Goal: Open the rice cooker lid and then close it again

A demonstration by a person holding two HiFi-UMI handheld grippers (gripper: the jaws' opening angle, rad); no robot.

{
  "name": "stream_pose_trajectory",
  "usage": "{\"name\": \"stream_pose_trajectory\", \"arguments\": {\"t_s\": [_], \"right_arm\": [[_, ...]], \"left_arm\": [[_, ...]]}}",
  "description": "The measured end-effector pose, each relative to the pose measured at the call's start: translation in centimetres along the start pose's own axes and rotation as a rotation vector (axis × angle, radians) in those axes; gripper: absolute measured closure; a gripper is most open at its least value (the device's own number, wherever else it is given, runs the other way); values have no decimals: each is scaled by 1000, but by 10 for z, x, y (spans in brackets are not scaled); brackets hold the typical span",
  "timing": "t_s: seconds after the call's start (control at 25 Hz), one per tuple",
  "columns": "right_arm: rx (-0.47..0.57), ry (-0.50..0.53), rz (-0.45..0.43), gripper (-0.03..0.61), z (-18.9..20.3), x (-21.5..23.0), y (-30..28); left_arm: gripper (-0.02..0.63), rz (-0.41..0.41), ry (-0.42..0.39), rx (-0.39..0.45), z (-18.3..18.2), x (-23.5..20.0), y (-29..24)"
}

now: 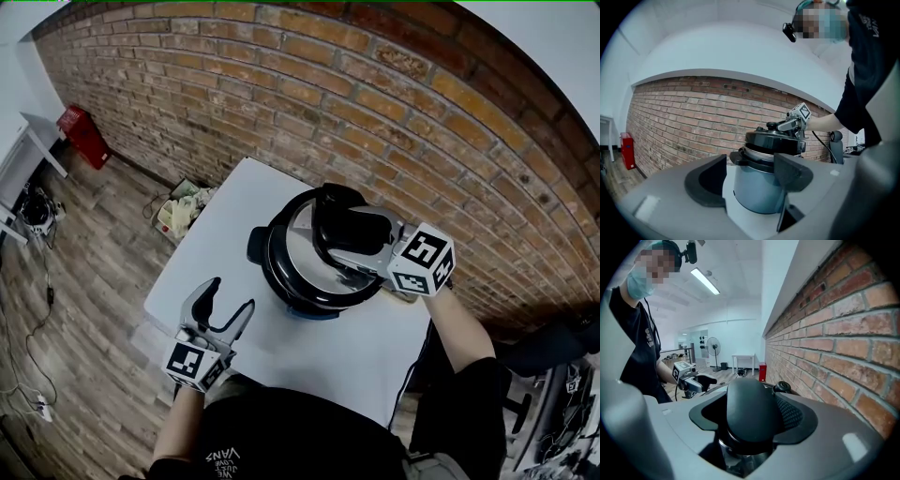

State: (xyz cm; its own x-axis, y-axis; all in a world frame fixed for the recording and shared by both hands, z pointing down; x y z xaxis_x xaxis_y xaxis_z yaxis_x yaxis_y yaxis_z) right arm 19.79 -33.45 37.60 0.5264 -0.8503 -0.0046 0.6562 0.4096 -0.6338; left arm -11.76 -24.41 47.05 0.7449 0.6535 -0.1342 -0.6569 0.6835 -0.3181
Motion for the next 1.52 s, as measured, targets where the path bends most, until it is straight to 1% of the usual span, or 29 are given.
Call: {"name": "stream_pose_trajectory", "arguments": {"t_s": [0.16,0.24,0.36,0.44,0.52,0.68,0.88,1.0,1.16,1.24,1.32,1.4,1.52], "right_arm": [[41,-31,50,258,-2,-9,11],[58,-52,69,259,-3,-14,16],[66,-58,96,259,-4,-24,24],[63,-57,110,259,-6,-31,30],[64,-69,128,259,-5,-39,36],[88,-101,167,259,-2,-55,52],[104,-109,194,260,5,-75,71],[97,-102,212,261,12,-89,82],[95,-108,223,261,22,-107,96],[105,-136,248,261,27,-117,103],[131,-188,282,261,34,-126,109],[156,-229,302,261,40,-135,116],[183,-264,329,261,52,-150,127]], "left_arm": [[295,12,1,-7,-3,3,4],[295,14,-5,17,-1,4,5],[295,11,-15,61,1,5,8],[296,17,-17,62,0,8,12],[304,24,-15,46,-2,13,17],[322,30,-17,59,-4,19,23],[326,42,-39,109,-4,31,26],[331,53,-22,84,-3,44,29],[350,63,-37,68,-2,60,35],[356,52,-32,80,1,64,37],[362,47,-32,96,4,69,39],[367,57,-40,89,4,75,41],[369,72,-59,107,6,82,41]]}}
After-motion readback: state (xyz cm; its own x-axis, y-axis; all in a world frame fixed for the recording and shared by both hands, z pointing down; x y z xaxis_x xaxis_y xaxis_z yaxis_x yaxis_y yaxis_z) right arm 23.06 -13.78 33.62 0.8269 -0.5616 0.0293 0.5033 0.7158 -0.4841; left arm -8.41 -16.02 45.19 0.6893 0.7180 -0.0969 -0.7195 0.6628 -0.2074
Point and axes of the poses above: the fingertips, and each gripper's own axes: y backward along the fingers, x to its right, z out of its underside, the point moved 9 cm from there along y, backward along the fingers, and after that the axes turned 13 degrees about -x, right-handed, at the moved point
